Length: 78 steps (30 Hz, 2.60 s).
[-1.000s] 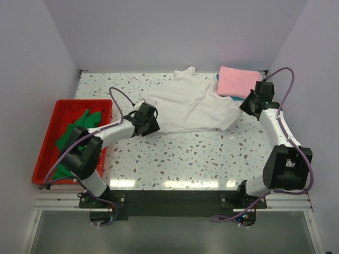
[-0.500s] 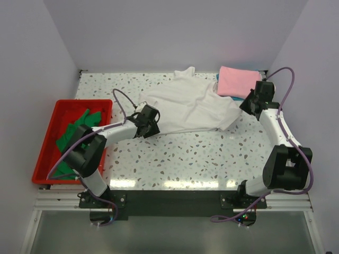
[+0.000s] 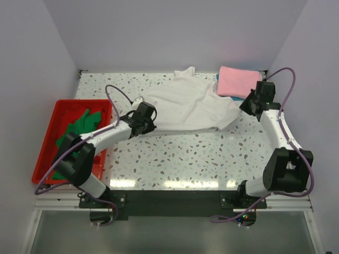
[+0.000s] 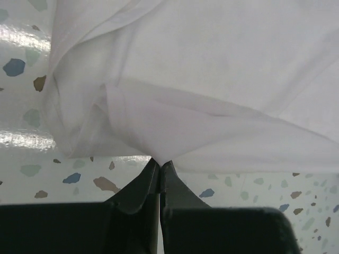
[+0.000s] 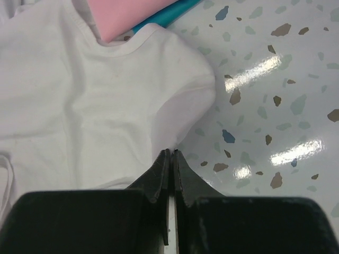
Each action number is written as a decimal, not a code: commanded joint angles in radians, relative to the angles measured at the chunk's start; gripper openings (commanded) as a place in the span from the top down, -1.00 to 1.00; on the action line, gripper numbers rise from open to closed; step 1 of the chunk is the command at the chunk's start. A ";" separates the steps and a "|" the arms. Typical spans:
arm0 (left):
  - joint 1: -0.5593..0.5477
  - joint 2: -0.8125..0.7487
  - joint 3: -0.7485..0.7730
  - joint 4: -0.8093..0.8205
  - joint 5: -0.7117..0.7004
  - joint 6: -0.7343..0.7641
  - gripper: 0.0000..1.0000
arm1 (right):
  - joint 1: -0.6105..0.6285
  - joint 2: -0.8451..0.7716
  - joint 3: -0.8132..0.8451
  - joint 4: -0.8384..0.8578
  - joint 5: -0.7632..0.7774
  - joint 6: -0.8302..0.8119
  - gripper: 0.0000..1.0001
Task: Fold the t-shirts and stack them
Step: Flatten the tshirt out
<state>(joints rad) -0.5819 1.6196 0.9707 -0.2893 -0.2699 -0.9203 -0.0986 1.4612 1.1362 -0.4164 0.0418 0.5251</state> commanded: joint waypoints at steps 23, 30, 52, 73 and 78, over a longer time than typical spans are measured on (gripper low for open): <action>0.025 -0.782 0.463 -0.360 -0.158 0.308 1.00 | -0.003 -0.491 0.706 -0.463 -0.097 -0.020 1.00; 0.068 -0.551 0.516 -0.168 -0.109 0.382 1.00 | -0.003 -0.334 0.700 -0.219 -0.201 0.001 1.00; 0.462 0.062 1.124 0.148 0.440 0.354 1.00 | -0.004 0.173 1.130 0.070 -0.254 0.090 1.00; 0.456 -0.529 -0.600 0.472 0.498 0.074 0.87 | -0.004 -0.564 -0.535 0.044 -0.238 0.127 1.00; 0.395 -0.595 -0.658 0.372 0.391 0.049 0.64 | -0.004 -0.619 -0.691 0.004 -0.258 0.159 1.00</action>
<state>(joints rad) -0.1596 1.0855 0.3164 0.0376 0.1867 -0.8280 -0.0986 0.8875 0.5049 -0.4065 -0.1852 0.6491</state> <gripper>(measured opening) 0.164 0.026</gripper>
